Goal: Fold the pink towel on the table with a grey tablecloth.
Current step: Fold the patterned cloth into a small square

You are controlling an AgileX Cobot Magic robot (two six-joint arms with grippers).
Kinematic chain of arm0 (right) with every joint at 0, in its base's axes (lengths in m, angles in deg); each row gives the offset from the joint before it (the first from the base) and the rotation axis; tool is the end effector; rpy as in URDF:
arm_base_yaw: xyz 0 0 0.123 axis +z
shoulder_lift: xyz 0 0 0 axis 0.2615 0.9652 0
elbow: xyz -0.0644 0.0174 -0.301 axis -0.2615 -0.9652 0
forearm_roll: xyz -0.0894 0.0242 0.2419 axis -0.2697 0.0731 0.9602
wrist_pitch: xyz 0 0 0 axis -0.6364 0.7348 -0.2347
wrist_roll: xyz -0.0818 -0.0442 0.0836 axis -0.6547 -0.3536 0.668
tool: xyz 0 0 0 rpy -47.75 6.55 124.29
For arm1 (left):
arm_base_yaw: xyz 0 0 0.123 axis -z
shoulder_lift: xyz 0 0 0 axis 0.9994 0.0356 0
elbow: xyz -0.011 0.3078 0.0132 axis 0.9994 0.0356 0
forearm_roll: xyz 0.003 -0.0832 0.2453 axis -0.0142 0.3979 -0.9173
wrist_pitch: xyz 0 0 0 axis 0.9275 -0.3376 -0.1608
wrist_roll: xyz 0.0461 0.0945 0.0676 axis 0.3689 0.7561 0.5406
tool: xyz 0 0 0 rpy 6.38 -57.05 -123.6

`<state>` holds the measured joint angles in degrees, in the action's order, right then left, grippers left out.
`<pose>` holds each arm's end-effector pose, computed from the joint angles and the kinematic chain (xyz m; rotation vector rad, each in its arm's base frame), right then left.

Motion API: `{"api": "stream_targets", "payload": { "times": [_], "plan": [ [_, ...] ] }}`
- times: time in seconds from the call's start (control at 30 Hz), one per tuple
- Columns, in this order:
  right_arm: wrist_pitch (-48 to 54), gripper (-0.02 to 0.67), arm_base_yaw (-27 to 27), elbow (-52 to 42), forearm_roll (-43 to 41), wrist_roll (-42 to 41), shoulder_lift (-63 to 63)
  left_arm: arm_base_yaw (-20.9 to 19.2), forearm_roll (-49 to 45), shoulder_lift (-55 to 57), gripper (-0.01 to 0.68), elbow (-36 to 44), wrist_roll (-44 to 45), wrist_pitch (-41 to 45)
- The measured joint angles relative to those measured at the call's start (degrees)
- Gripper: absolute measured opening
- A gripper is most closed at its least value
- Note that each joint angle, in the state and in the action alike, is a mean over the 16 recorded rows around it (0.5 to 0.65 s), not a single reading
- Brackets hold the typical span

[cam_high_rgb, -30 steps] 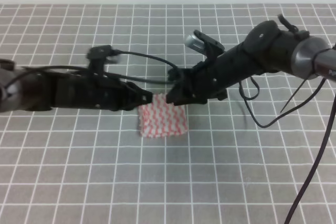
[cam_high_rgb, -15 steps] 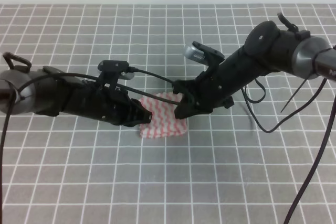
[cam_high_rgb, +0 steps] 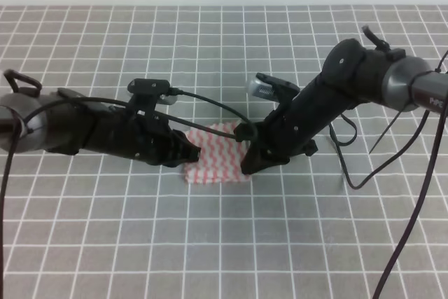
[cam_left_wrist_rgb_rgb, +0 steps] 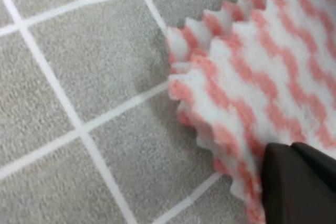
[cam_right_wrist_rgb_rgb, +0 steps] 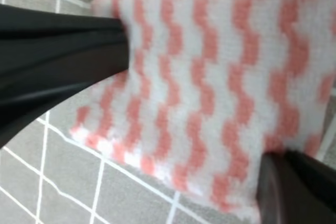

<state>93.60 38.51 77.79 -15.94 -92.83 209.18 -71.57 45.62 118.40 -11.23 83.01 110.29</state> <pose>0.4116 0.2520 0.1625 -0.3708 2.8802 0.9526 0.3983 -0.1816 0.1490 0.6032 2.4006 -0.7518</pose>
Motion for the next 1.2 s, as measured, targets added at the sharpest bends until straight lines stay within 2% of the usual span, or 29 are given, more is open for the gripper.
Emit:
{"api": "stream_targets", "payload": {
  "times": [0.2,0.7,1.2],
  "plan": [
    [0.1,-0.010,0.0,0.0,-0.1,0.2,-1.2,0.0,-2.0,-0.9,-0.003,-1.7,-2.1,3.6],
    [0.1,-0.010,0.0,0.0,1.1,0.1,-1.5,0.4,-14.6,-0.5,-0.002,-3.6,-12.7,9.4],
    [-4.3,-0.013,0.0,1.5,1.6,-0.1,-1.0,0.3,-15.0,1.4,-0.002,-7.7,-13.3,9.1]
  ]
}}
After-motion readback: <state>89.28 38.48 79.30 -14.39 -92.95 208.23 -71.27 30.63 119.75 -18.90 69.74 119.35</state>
